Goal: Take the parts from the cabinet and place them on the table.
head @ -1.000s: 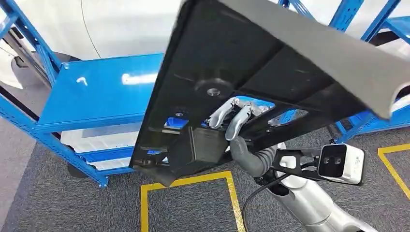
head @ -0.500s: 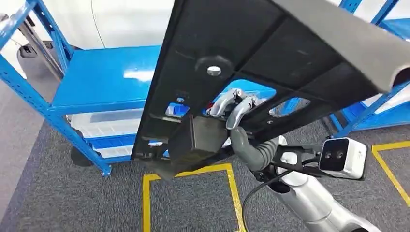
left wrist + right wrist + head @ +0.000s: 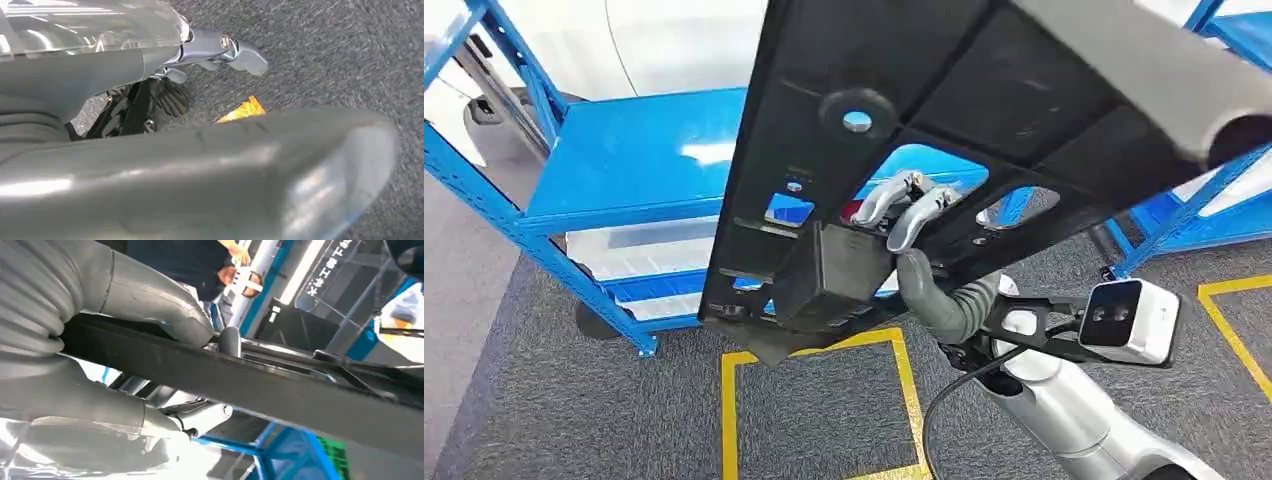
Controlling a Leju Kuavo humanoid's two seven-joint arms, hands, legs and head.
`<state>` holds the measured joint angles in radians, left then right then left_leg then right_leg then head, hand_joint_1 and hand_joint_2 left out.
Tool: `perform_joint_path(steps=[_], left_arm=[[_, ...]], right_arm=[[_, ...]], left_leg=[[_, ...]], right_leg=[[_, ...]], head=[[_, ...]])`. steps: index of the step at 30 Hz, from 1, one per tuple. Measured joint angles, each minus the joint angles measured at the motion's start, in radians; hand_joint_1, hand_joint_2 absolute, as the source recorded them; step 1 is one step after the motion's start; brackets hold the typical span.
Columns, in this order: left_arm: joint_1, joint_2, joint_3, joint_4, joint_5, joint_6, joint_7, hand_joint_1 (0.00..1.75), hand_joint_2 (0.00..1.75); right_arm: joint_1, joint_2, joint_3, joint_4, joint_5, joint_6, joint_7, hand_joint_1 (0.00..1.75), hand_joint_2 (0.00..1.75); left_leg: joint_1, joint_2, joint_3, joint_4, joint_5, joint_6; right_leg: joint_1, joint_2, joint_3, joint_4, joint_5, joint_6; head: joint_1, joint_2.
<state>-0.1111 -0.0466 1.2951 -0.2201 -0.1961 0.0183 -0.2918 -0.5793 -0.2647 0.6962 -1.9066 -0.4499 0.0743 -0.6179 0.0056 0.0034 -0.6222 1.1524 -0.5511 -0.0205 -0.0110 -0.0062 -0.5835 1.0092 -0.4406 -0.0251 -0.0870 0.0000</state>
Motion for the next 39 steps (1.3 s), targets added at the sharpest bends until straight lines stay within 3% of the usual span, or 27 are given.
perform_joint_path(steps=[2,4,5,7,8,9,12,13,14,15,18,19,21,22,23,24,25,28,29,30,31,33,34,35,37,38,39], left_arm=[[0.001,0.002,0.000,0.000,0.000,0.000,-0.001,0.00,0.00],[0.001,0.003,0.000,0.000,0.000,0.000,-0.003,0.00,0.00],[0.001,0.005,0.000,0.000,0.000,0.000,-0.006,0.00,0.00],[0.001,0.011,0.000,0.000,0.000,0.000,-0.012,0.00,0.00],[0.000,0.013,0.000,0.000,0.000,-0.001,-0.015,0.00,0.00],[-0.003,0.016,0.000,0.000,0.000,0.000,-0.016,0.00,0.00],[0.005,0.020,0.000,0.000,-0.001,0.005,-0.014,0.00,0.00],[0.004,0.023,0.000,0.000,-0.001,0.006,-0.014,0.00,0.00],[0.004,0.023,0.000,0.000,0.005,0.006,-0.014,0.00,0.00],[0.002,0.023,0.000,0.000,0.004,0.005,-0.015,0.00,0.00],[0.004,0.027,0.000,0.000,0.003,0.008,-0.015,0.00,0.00],[0.005,0.029,0.000,0.000,0.003,0.010,-0.016,0.00,0.00],[0.005,0.033,-0.001,0.000,0.003,0.012,-0.019,0.00,0.00],[0.004,0.034,-0.003,0.000,0.003,0.015,-0.021,0.00,0.00],[0.003,0.034,-0.005,0.000,0.003,0.019,-0.021,0.00,0.00],[0.003,0.036,-0.008,0.000,0.003,0.022,-0.022,0.00,0.00],[0.003,0.037,-0.010,0.000,0.003,0.023,-0.023,0.00,0.00],[-0.001,0.039,-0.021,0.000,0.003,0.024,-0.024,0.00,0.00],[-0.003,0.040,-0.023,0.000,0.003,0.024,-0.024,0.00,0.00],[-0.004,0.040,-0.023,0.000,0.003,0.027,-0.024,0.00,0.00],[-0.002,0.040,-0.023,0.000,0.003,0.029,-0.024,0.00,0.00],[0.000,0.040,-0.023,0.000,-0.001,0.039,-0.027,0.00,0.00],[0.001,0.039,-0.023,0.000,0.000,0.039,-0.029,0.00,0.00],[0.002,0.037,-0.023,0.000,0.000,0.039,-0.032,0.00,0.00],[0.002,0.035,-0.023,0.000,0.000,0.036,-0.034,0.00,0.00],[0.001,0.034,-0.024,0.000,0.000,0.036,-0.035,0.00,0.00],[0.002,0.034,-0.024,0.000,0.000,0.036,-0.034,0.00,0.00]], right_arm=[[0.018,0.000,0.000,0.000,0.024,0.011,-0.016,1.75,1.75],[0.027,0.002,0.000,0.000,0.033,0.019,-0.021,1.75,1.75],[0.035,0.003,-0.001,0.000,0.042,0.027,-0.025,1.75,1.75],[0.046,0.012,-0.007,0.000,0.066,0.053,-0.022,1.75,1.75],[0.052,0.021,-0.013,-0.001,0.081,0.067,-0.015,1.75,1.75],[0.056,0.027,-0.018,-0.005,0.087,0.073,-0.011,1.75,1.75],[0.058,0.039,-0.026,-0.008,0.091,0.075,0.006,1.75,1.75],[0.057,0.042,-0.031,-0.009,0.090,0.075,0.009,1.75,1.75],[0.060,0.043,-0.036,-0.010,0.090,0.074,0.011,1.75,1.75],[0.059,0.043,-0.041,-0.012,0.089,0.073,0.011,1.75,1.75],[0.064,0.043,-0.045,-0.013,0.085,0.062,0.013,1.75,1.75],[0.066,0.043,-0.045,-0.013,0.084,0.052,0.012,1.75,1.75],[0.069,0.043,-0.045,-0.013,0.083,0.031,0.006,1.75,1.75],[0.069,0.042,-0.045,-0.014,0.083,0.028,0.004,1.75,1.75],[0.069,0.041,-0.045,-0.017,0.083,0.024,0.000,1.75,1.75],[0.068,0.040,-0.045,-0.021,0.083,0.021,-0.004,1.75,1.75],[0.069,0.040,-0.045,-0.025,0.083,0.018,-0.007,1.75,1.75],[0.077,0.029,-0.046,-0.032,0.083,0.015,-0.010,1.75,1.75],[0.080,0.026,-0.046,-0.035,0.084,0.015,-0.011,1.75,1.75],[0.081,0.023,-0.046,-0.037,0.087,0.015,-0.015,1.75,1.75],[0.083,0.023,-0.046,-0.039,0.092,0.015,-0.020,1.75,1.75],[0.097,0.021,-0.046,-0.039,0.097,0.020,-0.033,1.75,1.75],[0.105,0.021,-0.046,-0.039,0.099,0.021,-0.035,1.75,1.75],[0.114,0.018,-0.046,-0.039,0.103,0.026,-0.039,1.75,1.75],[0.123,0.015,-0.048,-0.046,0.110,0.037,-0.045,1.75,1.75],[0.124,0.013,-0.050,-0.050,0.111,0.039,-0.047,1.75,1.75],[0.125,0.012,-0.052,-0.053,0.112,0.039,-0.047,1.75,1.75]], left_leg=[[0.003,0.000,-0.062,0.142,-0.054,-0.007],[0.004,0.000,-0.073,0.166,-0.051,-0.009],[0.006,0.001,-0.058,0.136,-0.023,-0.010],[0.009,0.000,0.027,-0.028,0.064,-0.007],[0.009,-0.007,0.066,-0.108,0.087,-0.003],[0.010,-0.044,0.080,-0.124,0.067,0.001],[0.002,-0.030,0.070,-0.130,0.077,0.011],[0.007,-0.023,0.070,-0.139,0.085,0.020],[0.013,-0.010,0.072,-0.145,0.092,0.028],[0.013,-0.006,0.069,-0.147,0.096,0.034],[0.010,0.017,0.058,-0.147,0.100,0.040],[0.010,0.025,0.056,-0.146,0.101,0.040],[0.009,0.042,0.055,-0.144,0.102,0.038],[0.009,0.049,0.056,-0.142,0.102,0.037],[0.008,0.056,0.056,-0.139,0.100,0.034],[0.002,0.063,0.055,-0.137,0.099,0.028],[-0.002,0.068,0.053,-0.133,0.098,0.022],[-0.002,0.096,0.057,-0.139,0.100,0.006],[0.001,0.090,0.051,-0.132,0.090,0.001],[0.005,0.055,0.044,-0.106,0.067,-0.005],[0.006,0.031,0.018,-0.043,0.024,-0.007],[0.006,0.012,-0.056,0.126,-0.053,-0.013],[0.006,0.009,-0.074,0.169,-0.060,-0.014],[0.006,0.008,-0.072,0.166,-0.044,-0.012],[0.006,0.001,-0.009,0.037,0.035,-0.005],[0.006,-0.018,0.033,-0.051,0.078,0.001],[0.006,-0.058,0.059,-0.113,0.089,0.010]], right_leg=[[0.002,-0.002,-0.005,0.002,0.002,-0.002],[0.002,-0.002,-0.008,0.004,0.003,-0.001],[0.002,-0.001,-0.010,0.008,0.003,-0.001],[0.001,0.003,-0.011,0.016,0.001,0.002],[0.001,0.007,-0.012,0.019,0.000,0.004],[0.005,0.013,-0.019,0.022,0.002,0.015],[0.000,0.025,-0.030,0.020,0.015,0.035],[0.005,0.031,-0.031,0.020,0.020,0.041],[-0.001,0.029,-0.035,0.032,0.007,0.043],[0.001,0.021,-0.052,0.068,-0.028,0.047],[-0.003,0.017,-0.146,0.289,-0.140,0.055],[-0.003,0.016,-0.159,0.324,-0.145,0.056],[-0.002,0.009,-0.113,0.253,-0.093,0.054],[-0.002,-0.001,-0.061,0.162,-0.051,0.051],[0.000,-0.025,-0.007,0.068,-0.016,0.045],[0.010,-0.063,0.011,0.023,-0.030,0.038],[0.013,-0.049,0.005,0.020,-0.022,0.027],[0.012,-0.020,-0.003,0.016,-0.015,0.012],[0.004,-0.012,0.001,0.009,-0.007,0.003],[0.005,-0.006,0.000,0.007,-0.005,-0.001],[0.005,0.001,-0.003,0.007,-0.002,-0.005],[0.006,0.023,-0.009,0.008,0.000,-0.009],[0.007,0.033,-0.010,0.010,0.001,-0.009],[0.008,0.045,-0.011,0.012,0.002,-0.009],[0.008,0.069,-0.011,0.016,0.001,-0.008],[0.008,0.080,-0.011,0.017,0.002,-0.006],[0.006,0.089,-0.013,0.018,0.002,-0.003]], head=[[0.000,0.000],[0.000,0.000],[0.000,0.000],[0.000,0.000],[0.000,0.000],[0.000,0.000],[0.000,0.000],[0.000,0.000],[0.000,0.000],[0.000,0.000],[0.000,0.000],[0.000,0.000],[0.000,0.000],[0.000,0.000],[0.000,0.000],[0.000,0.000],[0.000,0.000],[0.000,0.000],[0.000,0.000],[0.000,0.000],[0.000,0.000],[0.000,0.000],[0.000,0.000],[0.000,0.000],[0.000,0.000],[0.000,0.000],[0.000,0.000]])
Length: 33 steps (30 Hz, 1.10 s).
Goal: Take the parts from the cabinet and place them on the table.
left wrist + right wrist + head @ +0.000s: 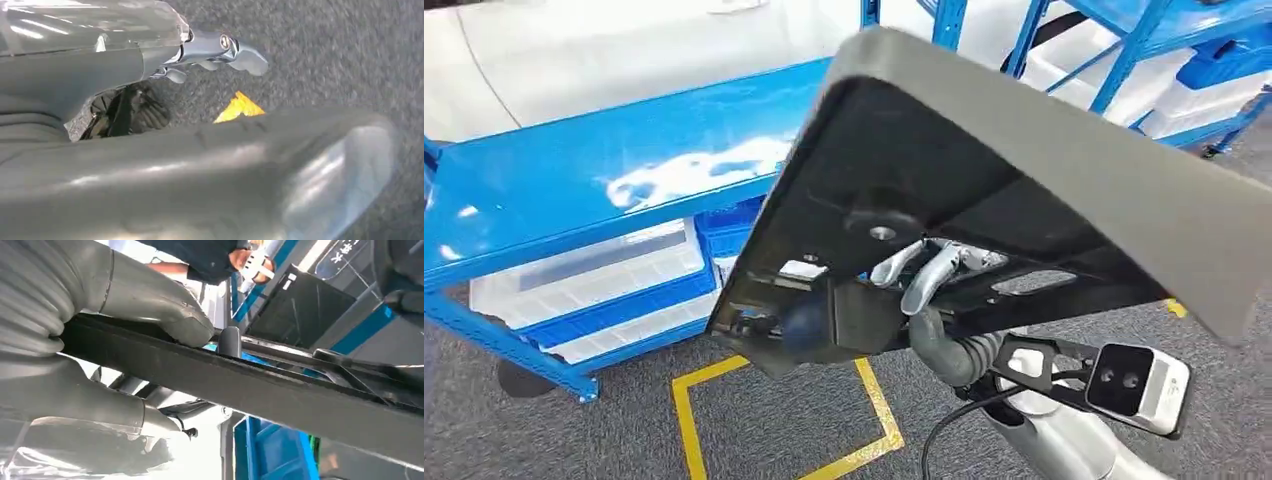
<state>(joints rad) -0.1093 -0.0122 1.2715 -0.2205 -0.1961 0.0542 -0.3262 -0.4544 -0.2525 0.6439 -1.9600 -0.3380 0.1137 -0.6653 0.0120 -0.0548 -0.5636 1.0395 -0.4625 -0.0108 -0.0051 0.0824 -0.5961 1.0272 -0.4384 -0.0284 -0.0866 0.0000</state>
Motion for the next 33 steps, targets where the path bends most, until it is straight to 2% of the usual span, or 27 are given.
perform_joint_path(steps=[1,2,4,5,6,7,9,10,11,12,14,15,16,19,20,21,22,23,24,25,26,27,29,30,31,32,33], left_arm=[[0.000,-0.001,0.000,0.000,0.000,0.001,0.000,0.00,0.00],[-0.001,-0.002,0.000,0.000,-0.005,0.002,0.002,0.00,0.00],[-0.005,-0.003,0.000,0.000,-0.011,0.006,0.004,0.00,0.00],[-0.006,-0.009,0.000,0.000,-0.010,0.008,0.007,0.00,0.00],[-0.006,-0.012,0.000,0.000,-0.010,0.008,0.009,0.00,0.00],[-0.003,-0.012,0.000,0.000,-0.011,0.009,0.010,0.00,0.00],[0.002,-0.014,0.000,0.000,-0.011,0.009,0.014,0.00,0.00],[0.002,-0.014,0.000,0.000,-0.011,0.009,0.014,0.00,0.00],[0.003,-0.015,0.000,0.000,-0.010,0.008,0.018,0.00,0.00],[0.003,-0.016,0.000,0.000,-0.010,0.005,0.020,0.00,0.00],[0.003,-0.020,0.000,0.000,-0.010,-0.006,0.026,0.00,0.00],[0.003,-0.023,0.000,0.000,-0.010,-0.010,0.029,0.00,0.00],[0.004,-0.024,0.000,0.000,-0.010,-0.011,0.031,0.00,0.00],[0.008,-0.027,0.000,0.000,-0.011,-0.009,0.034,0.00,0.00],[0.007,-0.031,0.000,0.000,-0.011,-0.006,0.033,0.00,0.00],[0.008,-0.034,0.000,0.000,-0.011,-0.002,0.030,0.00,0.00],[0.013,-0.038,0.000,0.000,-0.011,0.001,0.025,0.00,0.00],[0.020,-0.041,0.002,0.000,-0.011,0.002,0.012,0.00,0.00],[0.027,-0.042,0.003,0.000,-0.014,0.002,0.003,0.00,0.00],[0.035,-0.044,0.003,0.000,-0.014,0.002,-0.002,0.00,0.00],[0.043,-0.047,0.004,0.000,-0.014,0.002,-0.005,0.00,0.00],[0.047,-0.048,0.004,0.000,-0.014,0.003,-0.007,0.00,0.00],[0.050,-0.051,0.005,0.000,0.000,0.004,-0.010,0.00,0.00],[0.050,-0.051,0.006,0.000,0.000,0.005,-0.011,0.00,0.00],[0.050,-0.051,0.007,0.000,0.000,0.006,-0.011,0.00,0.00],[0.050,-0.052,0.009,0.000,-0.003,0.006,-0.014,0.00,0.00],[0.050,-0.052,0.011,0.000,-0.013,0.006,-0.015,0.00,0.00]], right_arm=[[-0.001,-0.001,-0.003,0.000,0.001,0.002,-0.002,1.75,1.75],[0.002,-0.001,-0.005,0.000,0.003,0.003,-0.002,1.75,1.75],[0.006,-0.002,-0.010,-0.003,0.010,0.009,-0.001,1.75,1.75],[0.007,-0.002,-0.011,-0.006,0.016,0.011,-0.001,1.75,1.75],[0.012,-0.002,-0.013,-0.010,0.022,0.012,0.000,1.75,1.75],[0.013,-0.002,-0.013,-0.011,0.028,0.013,0.000,1.75,1.75],[0.025,-0.002,-0.013,-0.011,0.035,0.013,0.000,1.75,1.75],[0.032,-0.002,-0.013,-0.011,0.036,0.013,0.000,1.75,1.75],[0.040,-0.002,-0.013,-0.011,0.039,0.013,-0.001,1.75,1.75],[0.046,-0.003,-0.016,-0.011,0.045,0.014,-0.002,1.75,1.75],[0.060,-0.003,-0.022,-0.013,0.057,0.025,-0.013,1.75,1.75],[0.066,-0.003,-0.026,-0.015,0.063,0.033,-0.019,1.75,1.75],[0.072,-0.003,-0.030,-0.016,0.066,0.037,-0.022,1.75,1.75],[0.097,-0.008,-0.049,-0.016,0.066,0.070,-0.031,1.75,1.75],[0.109,-0.010,-0.057,-0.016,0.066,0.089,-0.031,1.75,1.75],[0.125,-0.013,-0.072,-0.016,0.068,0.112,-0.031,1.75,1.75],[0.139,-0.013,-0.085,-0.016,0.072,0.136,-0.031,1.75,1.75],[0.170,-0.013,-0.109,-0.017,0.084,0.184,-0.031,1.75,1.75],[0.217,-0.013,-0.142,-0.024,0.093,0.231,-0.032,1.75,1.75],[0.264,-0.013,-0.178,-0.031,0.100,0.275,-0.032,1.75,1.75],[0.303,-0.012,-0.216,-0.038,0.101,0.326,-0.032,1.75,1.75],[0.327,-0.011,-0.253,-0.043,0.101,0.371,-0.032,1.75,1.75],[0.372,0.005,-0.324,-0.056,0.107,0.445,-0.032,1.75,1.75],[0.390,0.016,-0.351,-0.061,0.110,0.460,-0.032,1.75,1.75],[0.400,0.022,-0.364,-0.061,0.112,0.464,-0.032,1.75,1.75],[0.403,0.028,-0.375,-0.061,0.117,0.463,-0.031,1.75,1.75],[0.404,0.035,-0.379,-0.061,0.119,0.459,-0.031,1.75,1.75]], left_leg=[[0.002,-0.014,0.010,-0.024,-0.006,0.002],[-0.001,-0.003,0.012,-0.021,-0.008,0.001],[-0.006,0.011,0.011,-0.027,-0.003,0.010],[0.010,0.025,0.016,-0.043,0.008,0.019],[0.007,0.036,0.019,-0.050,0.011,0.023],[0.006,0.047,0.019,-0.051,0.012,0.031],[0.004,0.070,0.017,-0.051,0.012,0.031],[0.004,0.081,0.016,-0.050,0.011,0.031],[0.004,0.093,0.016,-0.050,0.011,0.031],[0.004,0.104,0.016,-0.050,0.010,0.029],[0.004,0.122,0.019,-0.047,0.006,0.022],[0.003,0.128,0.021,-0.043,0.002,0.018],[-0.006,0.135,0.019,-0.039,-0.002,0.009],[-0.004,0.161,0.026,-0.043,-0.004,-0.008],[-0.003,0.169,0.029,-0.042,-0.008,-0.014],[0.003,0.134,0.025,-0.028,-0.024,-0.021],[0.004,0.099,0.007,0.015,-0.059,-0.022],[0.004,0.081,-0.029,0.097,-0.107,-0.022],[0.004,0.071,-0.068,0.186,-0.147,-0.023],[0.004,0.067,-0.100,0.255,-0.170,-0.023],[0.004,0.066,-0.115,0.286,-0.168,-0.022],[0.004,0.065,-0.104,0.261,-0.142,-0.019],[0.004,0.054,-0.031,0.104,-0.049,-0.011],[0.004,0.020,0.009,0.015,-0.010,-0.006],[0.006,-0.025,0.019,-0.012,-0.024,0.000],[0.006,-0.024,0.020,-0.028,-0.023,-0.002],[0.000,-0.011,0.020,-0.026,-0.022,0.001]], right_leg=[[0.005,0.011,-0.006,0.005,0.002,0.008],[-0.001,0.018,-0.013,0.003,0.007,0.016],[-0.006,0.038,-0.016,-0.004,0.015,0.030],[0.000,0.038,-0.017,-0.003,0.013,0.037],[0.004,-0.013,-0.026,0.016,-0.004,0.039],[0.002,-0.050,-0.051,0.069,-0.042,0.043],[-0.005,-0.072,-0.125,0.227,-0.116,0.050],[-0.008,-0.073,-0.152,0.283,-0.131,0.054],[-0.012,-0.075,-0.157,0.294,-0.122,0.057],[-0.015,-0.079,-0.136,0.255,-0.092,0.060],[-0.017,-0.106,-0.042,0.085,-0.014,0.058],[-0.015,-0.141,0.002,0.005,0.004,0.054],[-0.003,-0.151,0.004,-0.007,-0.006,0.044],[0.002,-0.114,-0.005,-0.005,-0.003,0.026],[-0.005,-0.104,-0.003,-0.012,0.001,0.018],[-0.009,-0.098,0.001,-0.016,0.005,0.013],[-0.010,-0.090,0.000,-0.016,0.005,0.007],[-0.009,-0.081,0.000,-0.016,0.006,0.005],[-0.006,-0.073,0.000,-0.016,0.005,0.003],[-0.004,-0.065,-0.001,-0.015,0.005,0.003],[-0.003,-0.053,-0.002,-0.012,0.005,0.002],[-0.003,-0.039,-0.003,-0.010,0.005,0.002],[-0.003,-0.011,-0.002,-0.006,0.003,0.004],[-0.004,0.000,-0.003,-0.003,0.003,0.006],[-0.003,0.006,-0.005,-0.001,0.003,0.009],[-0.003,0.022,-0.013,0.003,0.005,0.018],[-0.009,0.036,-0.018,0.000,0.010,0.027]], head=[[0.000,0.000],[0.000,0.000],[0.000,0.000],[0.000,0.000],[0.000,0.000],[0.000,0.000],[0.000,0.000],[0.000,0.000],[0.000,0.000],[0.000,0.000],[0.000,0.000],[0.000,0.000],[0.000,0.000],[0.000,0.000],[0.000,0.000],[0.000,0.000],[0.000,0.000],[0.000,0.000],[0.000,0.000],[0.000,0.000],[0.000,0.000],[0.000,0.000],[0.000,0.000],[0.000,0.000],[0.000,0.000],[0.000,0.000],[0.000,0.000]])
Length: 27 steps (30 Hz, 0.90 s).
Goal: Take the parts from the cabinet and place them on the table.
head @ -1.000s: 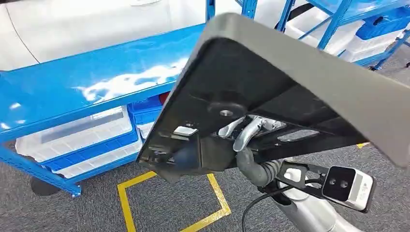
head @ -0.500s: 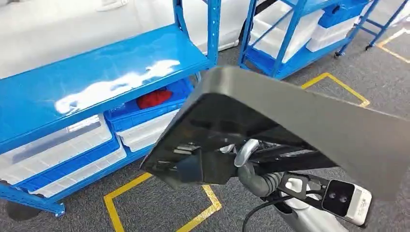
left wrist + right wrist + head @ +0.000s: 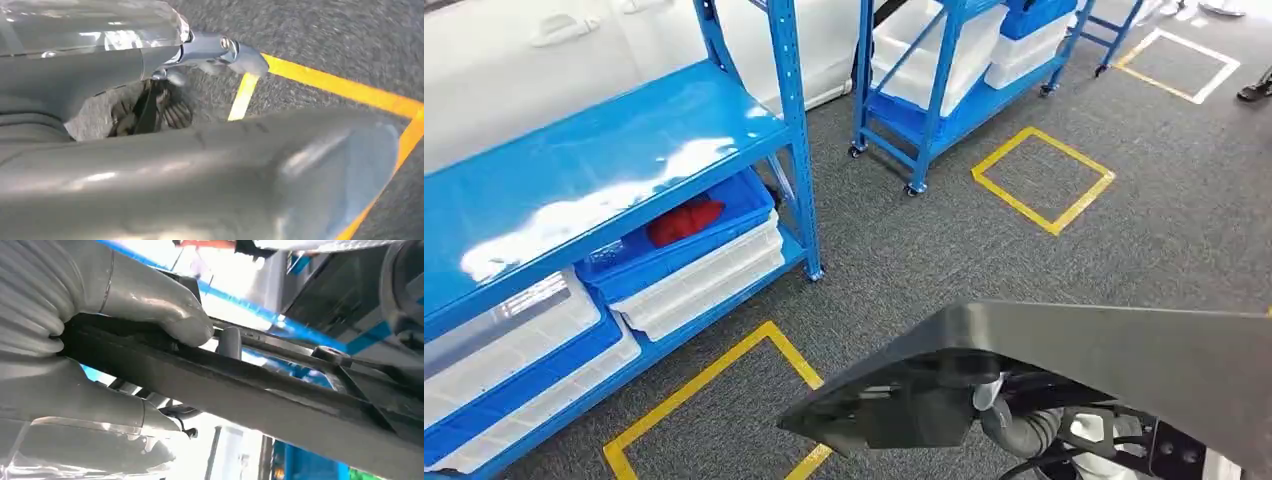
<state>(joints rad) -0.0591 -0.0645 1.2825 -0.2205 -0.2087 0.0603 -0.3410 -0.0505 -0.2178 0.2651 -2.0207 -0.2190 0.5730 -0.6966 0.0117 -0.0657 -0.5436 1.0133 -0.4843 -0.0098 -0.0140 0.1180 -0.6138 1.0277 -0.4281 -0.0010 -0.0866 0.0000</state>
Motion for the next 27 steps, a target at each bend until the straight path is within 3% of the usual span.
perform_joint_path(steps=[2,3,4,5,7,8,9,10,11,12,13,14,17,18,19,20,22,23,24,25,27], left_arm=[[-0.003,-0.002,0.002,0.000,0.002,0.000,-0.002,0.00,0.00],[-0.006,-0.008,0.004,0.000,0.002,-0.001,-0.003,0.00,0.00],[-0.007,-0.009,0.007,0.000,0.003,-0.001,-0.005,0.00,0.00],[-0.004,-0.009,0.010,0.000,0.002,-0.002,-0.006,0.00,0.00],[0.000,-0.011,0.015,0.000,0.002,-0.002,-0.006,0.00,0.00],[-0.001,-0.011,0.016,0.000,0.002,-0.002,-0.006,0.00,0.00],[-0.002,-0.012,0.017,0.000,0.002,-0.002,-0.004,0.00,0.00],[-0.002,-0.014,0.018,0.000,0.002,-0.002,-0.002,0.00,0.00],[-0.005,-0.015,0.018,0.000,0.002,-0.003,0.000,0.00,0.00],[-0.008,-0.016,0.018,0.000,0.002,-0.003,0.002,0.00,0.00],[-0.011,-0.016,0.018,0.000,0.002,-0.004,0.002,0.00,0.00],[-0.011,-0.016,0.018,0.000,0.002,-0.003,0.003,0.00,0.00],[-0.017,-0.016,0.018,0.000,0.002,-0.004,0.008,0.00,0.00],[-0.020,-0.016,0.018,0.000,0.002,-0.005,0.008,0.00,0.00],[-0.021,-0.015,0.018,0.000,0.003,-0.005,0.009,0.00,0.00],[-0.019,-0.015,0.018,0.000,0.002,-0.005,0.010,0.00,0.00],[-0.016,-0.016,0.018,0.000,-0.002,-0.006,0.010,0.00,0.00],[-0.015,-0.016,0.018,0.000,-0.002,-0.006,0.010,0.00,0.00],[-0.015,-0.016,0.018,0.000,-0.002,-0.007,0.010,0.00,0.00],[-0.015,-0.016,0.018,0.000,-0.002,-0.008,0.010,0.00,0.00],[-0.017,-0.016,0.019,0.000,0.004,-0.010,0.010,0.00,0.00]], right_arm=[[0.005,0.009,-0.006,0.000,0.001,-0.008,0.000,1.75,1.75],[0.007,0.012,-0.008,0.000,0.002,-0.018,0.000,1.75,1.75],[0.001,0.016,-0.009,0.000,0.002,-0.023,0.000,1.75,1.75],[-0.006,0.023,-0.009,0.002,0.002,-0.029,0.000,1.75,1.75],[-0.015,0.037,-0.006,0.008,0.000,-0.041,0.000,1.75,1.75],[-0.021,0.040,-0.003,0.013,-0.003,-0.048,0.000,1.75,1.75],[-0.030,0.041,0.002,0.020,-0.008,-0.057,0.000,1.75,1.75],[-0.045,0.043,0.008,0.027,-0.017,-0.068,0.000,1.75,1.75],[-0.063,0.043,0.015,0.034,-0.027,-0.082,0.000,1.75,1.75],[-0.081,0.043,0.024,0.040,-0.036,-0.096,0.000,1.75,1.75],[-0.100,0.043,0.031,0.045,-0.042,-0.105,0.000,1.75,1.75],[-0.112,0.043,0.040,0.050,-0.045,-0.112,0.000,1.75,1.75],[-0.129,0.043,0.059,0.060,-0.059,-0.128,0.000,1.75,1.75],[-0.133,0.043,0.064,0.060,-0.061,-0.130,0.000,1.75,1.75],[-0.137,0.043,0.069,0.060,-0.063,-0.130,-0.001,1.75,1.75],[-0.145,0.043,0.074,0.061,-0.064,-0.131,0.000,1.75,1.75],[-0.148,0.043,0.085,0.061,-0.064,-0.132,0.000,1.75,1.75],[-0.148,0.043,0.089,0.062,-0.064,-0.132,0.000,1.75,1.75],[-0.148,0.043,0.095,0.063,-0.063,-0.134,0.000,1.75,1.75],[-0.150,0.043,0.097,0.063,-0.063,-0.137,0.000,1.75,1.75],[-0.164,0.043,0.108,0.063,-0.064,-0.149,0.000,1.75,1.75]], left_leg=[[0.000,0.020,0.009,-0.009,0.007,0.014],[0.009,0.039,0.012,-0.020,0.017,0.021],[0.008,0.047,0.013,-0.025,0.020,0.028],[0.007,0.060,0.011,-0.025,0.021,0.030],[0.003,0.086,0.009,-0.024,0.020,0.030],[0.003,0.099,0.008,-0.024,0.020,0.030],[0.003,0.110,0.008,-0.024,0.020,0.030],[0.003,0.121,0.009,-0.023,0.019,0.028],[0.003,0.131,0.010,-0.022,0.017,0.025],[0.003,0.138,0.012,-0.020,0.015,0.021],[0.000,0.146,0.013,-0.017,0.011,0.015],[-0.007,0.151,0.012,-0.011,0.007,0.008],[-0.006,0.175,0.017,-0.016,0.008,-0.009],[-0.004,0.178,0.014,-0.015,0.000,-0.017],[0.002,0.138,0.013,0.004,-0.017,-0.022],[0.002,0.105,-0.010,0.057,-0.052,-0.022],[0.002,0.078,-0.091,0.233,-0.135,-0.025],[0.002,0.075,-0.126,0.303,-0.153,-0.026],[0.001,0.074,-0.136,0.317,-0.141,-0.025],[0.001,0.074,-0.125,0.286,-0.112,-0.022],[0.002,0.060,-0.050,0.111,-0.011,-0.013]], right_leg=[[0.001,0.023,0.000,-0.009,0.008,0.016],[-0.002,0.002,-0.003,0.003,0.002,0.016],[0.006,-0.057,-0.022,0.039,-0.029,0.017],[0.005,-0.085,-0.053,0.105,-0.071,0.019],[0.000,-0.108,-0.128,0.271,-0.147,0.027],[-0.003,-0.111,-0.146,0.315,-0.155,0.030],[-0.006,-0.114,-0.139,0.306,-0.139,0.033],[-0.009,-0.118,-0.110,0.255,-0.106,0.034],[-0.010,-0.127,-0.059,0.163,-0.062,0.033],[-0.010,-0.150,-0.001,0.061,-0.023,0.030],[-0.004,-0.200,0.031,-0.004,-0.031,0.023],[0.003,-0.189,0.030,-0.007,-0.025,0.012],[0.009,-0.160,0.020,-0.002,-0.025,-0.003],[0.000,-0.148,0.024,-0.012,-0.018,-0.014],[-0.001,-0.141,0.025,-0.015,-0.016,-0.018],[-0.002,-0.133,0.023,-0.014,-0.014,-0.023],[0.002,-0.111,0.020,-0.014,-0.013,-0.029],[0.004,-0.098,0.018,-0.013,-0.013,-0.030],[0.005,-0.084,0.019,-0.011,-0.013,-0.030],[0.006,-0.073,0.019,-0.009,-0.013,-0.030],[0.006,-0.045,0.020,-0.004,-0.014,-0.028]], head=[[0.000,0.000],[0.000,0.000],[0.000,0.000],[0.000,0.000],[0.000,0.000],[0.000,0.000],[0.000,0.000],[0.000,0.000],[0.000,0.000],[0.000,0.000],[0.000,0.000],[0.000,0.000],[0.000,0.000],[0.000,0.000],[0.000,0.000],[0.000,0.000],[0.000,0.000],[0.000,0.000],[0.000,0.000],[0.000,0.000],[0.000,0.000]])
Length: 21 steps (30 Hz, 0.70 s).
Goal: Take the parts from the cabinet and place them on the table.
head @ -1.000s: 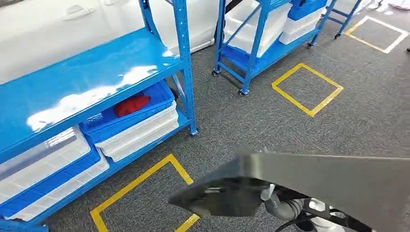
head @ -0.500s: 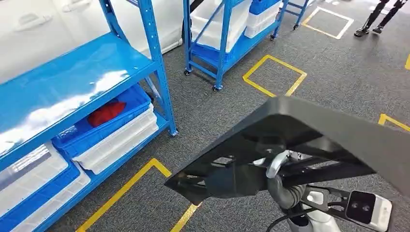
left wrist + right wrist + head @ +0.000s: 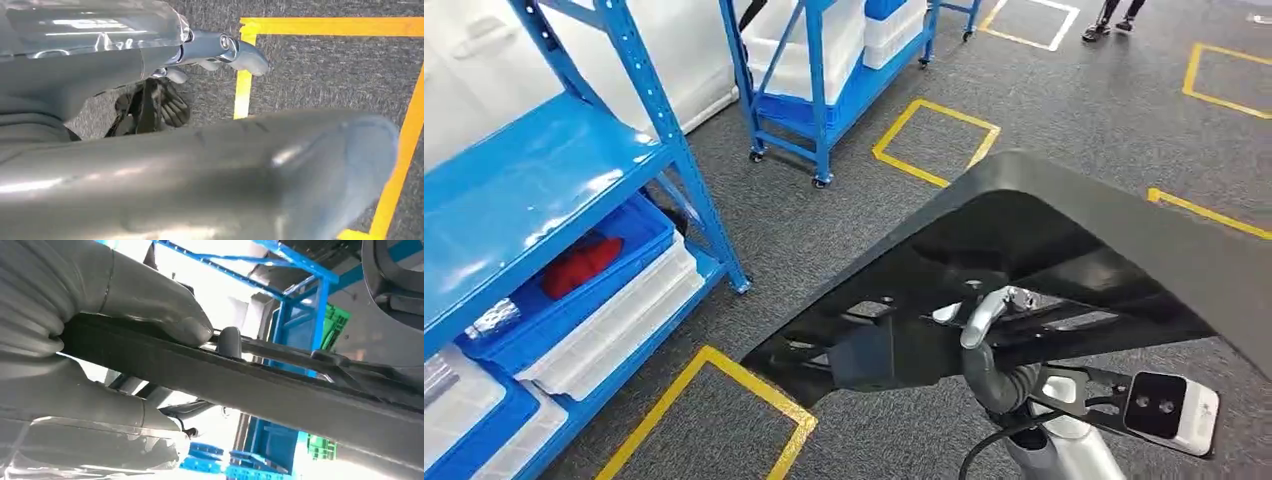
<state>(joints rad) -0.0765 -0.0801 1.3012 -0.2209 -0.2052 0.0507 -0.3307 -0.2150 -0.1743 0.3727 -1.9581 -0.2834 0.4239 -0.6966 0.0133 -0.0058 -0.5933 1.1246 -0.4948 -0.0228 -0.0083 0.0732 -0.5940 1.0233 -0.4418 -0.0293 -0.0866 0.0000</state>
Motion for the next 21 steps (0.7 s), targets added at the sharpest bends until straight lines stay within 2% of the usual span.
perform_joint_path(steps=[1,2,3,5,6,7,8,9,10,11,12,13,15,16,17,18,21], left_arm=[[-0.001,0.001,0.000,0.000,-0.002,0.000,0.000,0.00,0.00],[-0.002,0.002,0.000,0.000,-0.002,0.000,0.003,0.00,0.00],[-0.004,0.002,0.001,0.000,-0.003,-0.002,0.004,0.00,0.00],[-0.008,0.002,0.001,0.000,-0.011,-0.003,0.010,0.00,0.00],[-0.011,0.001,0.001,0.000,-0.011,-0.003,0.010,0.00,0.00],[-0.015,0.001,0.001,0.000,-0.008,-0.004,0.012,0.00,0.00],[-0.015,0.001,0.001,0.000,-0.010,-0.006,0.012,0.00,0.00],[-0.013,0.001,0.001,0.000,-0.012,-0.008,0.012,0.00,0.00],[-0.012,0.001,0.002,0.000,-0.011,-0.009,0.012,0.00,0.00],[-0.012,0.001,0.003,0.000,-0.011,-0.010,0.012,0.00,0.00],[-0.012,0.001,0.004,0.000,-0.011,-0.010,0.012,0.00,0.00],[-0.013,0.001,0.004,0.000,-0.011,-0.010,0.012,0.00,0.00],[-0.015,0.000,0.004,0.000,-0.011,-0.011,0.013,0.00,0.00],[-0.016,-0.001,0.004,0.000,-0.012,-0.011,0.013,0.00,0.00],[-0.015,-0.001,0.005,0.000,-0.011,-0.011,0.012,0.00,0.00],[-0.015,-0.001,0.005,0.000,-0.011,-0.011,0.012,0.00,0.00],[-0.019,-0.001,0.005,0.000,-0.011,-0.012,0.011,0.00,0.00]], right_arm=[[-0.007,0.000,0.006,0.000,-0.003,-0.008,0.000,1.75,1.75],[-0.014,0.000,0.010,0.002,-0.007,-0.013,0.000,1.75,1.75],[-0.026,0.000,0.015,0.003,-0.011,-0.019,0.001,1.75,1.75],[-0.050,-0.003,0.030,0.009,-0.034,-0.049,0.001,1.75,1.75],[-0.061,-0.008,0.036,0.010,-0.045,-0.063,0.001,1.75,1.75],[-0.071,-0.017,0.043,0.011,-0.055,-0.073,0.001,1.75,1.75],[-0.083,-0.020,0.048,0.013,-0.060,-0.077,0.002,1.75,1.75],[-0.096,-0.025,0.056,0.016,-0.066,-0.082,0.001,1.75,1.75],[-0.100,-0.027,0.061,0.018,-0.069,-0.084,0.000,1.75,1.75],[-0.100,-0.031,0.067,0.021,-0.073,-0.084,0.000,1.75,1.75],[-0.100,-0.032,0.074,0.025,-0.075,-0.084,0.000,1.75,1.75],[-0.102,-0.034,0.080,0.028,-0.076,-0.084,0.000,1.75,1.75],[-0.109,-0.037,0.089,0.032,-0.076,-0.084,0.000,1.75,1.75],[-0.114,-0.038,0.093,0.032,-0.076,-0.084,0.000,1.75,1.75],[-0.122,-0.038,0.097,0.033,-0.076,-0.085,0.000,1.75,1.75],[-0.127,-0.038,0.103,0.033,-0.077,-0.087,0.000,1.75,1.75],[-0.135,-0.040,0.113,0.039,-0.080,-0.100,0.000,1.75,1.75]], left_leg=[[0.001,-0.044,0.034,-0.087,0.030,0.006],[0.005,-0.079,0.040,-0.107,0.020,0.009],[0.003,-0.069,0.039,-0.109,0.020,0.008],[-0.004,-0.053,0.040,-0.110,0.023,0.016],[0.005,-0.042,0.044,-0.122,0.031,0.025],[0.006,-0.026,0.048,-0.129,0.037,0.033],[0.006,-0.018,0.048,-0.129,0.037,0.038],[0.004,-0.006,0.047,-0.129,0.037,0.040],[0.002,0.006,0.047,-0.129,0.036,0.041],[0.001,0.018,0.046,-0.129,0.035,0.041],[0.001,0.030,0.046,-0.129,0.035,0.041],[0.001,0.041,0.047,-0.128,0.034,0.039],[0.002,0.059,0.050,-0.127,0.029,0.034],[0.000,0.067,0.053,-0.124,0.025,0.029],[-0.007,0.074,0.053,-0.121,0.021,0.022],[-0.009,0.079,0.052,-0.120,0.018,0.017],[-0.008,0.109,0.059,-0.123,0.014,0.002]], right_leg=[[-0.002,0.010,-0.002,0.002,-0.001,0.002],[0.005,0.018,-0.008,0.008,-0.001,0.010],[-0.003,0.031,-0.015,0.008,0.004,0.018],[-0.010,0.050,-0.021,0.002,0.012,0.032],[-0.003,0.056,-0.022,0.001,0.013,0.040],[-0.003,0.007,-0.027,0.018,-0.001,0.040],[0.000,-0.029,-0.046,0.056,-0.029,0.041],[-0.002,-0.049,-0.083,0.134,-0.072,0.044],[-0.005,-0.057,-0.121,0.213,-0.107,0.048],[-0.006,-0.062,-0.154,0.281,-0.131,0.050],[-0.008,-0.064,-0.170,0.313,-0.130,0.053],[-0.011,-0.068,-0.158,0.288,-0.105,0.055],[-0.014,-0.085,-0.077,0.138,-0.027,0.054],[-0.012,-0.121,-0.025,0.045,0.007,0.050],[0.000,-0.158,-0.007,0.007,-0.010,0.044],[0.001,-0.139,-0.013,0.005,-0.005,0.033],[0.005,-0.112,-0.019,0.006,-0.005,0.019]], head=[[0.000,0.000],[0.000,0.000],[0.000,0.000],[0.000,0.000],[0.000,0.000],[0.000,0.000],[0.000,0.000],[0.000,0.000],[0.000,0.000],[0.000,0.000],[0.000,0.000],[0.000,0.000],[0.000,0.000],[0.000,0.000],[0.000,0.000],[0.000,0.000],[0.000,0.000]])
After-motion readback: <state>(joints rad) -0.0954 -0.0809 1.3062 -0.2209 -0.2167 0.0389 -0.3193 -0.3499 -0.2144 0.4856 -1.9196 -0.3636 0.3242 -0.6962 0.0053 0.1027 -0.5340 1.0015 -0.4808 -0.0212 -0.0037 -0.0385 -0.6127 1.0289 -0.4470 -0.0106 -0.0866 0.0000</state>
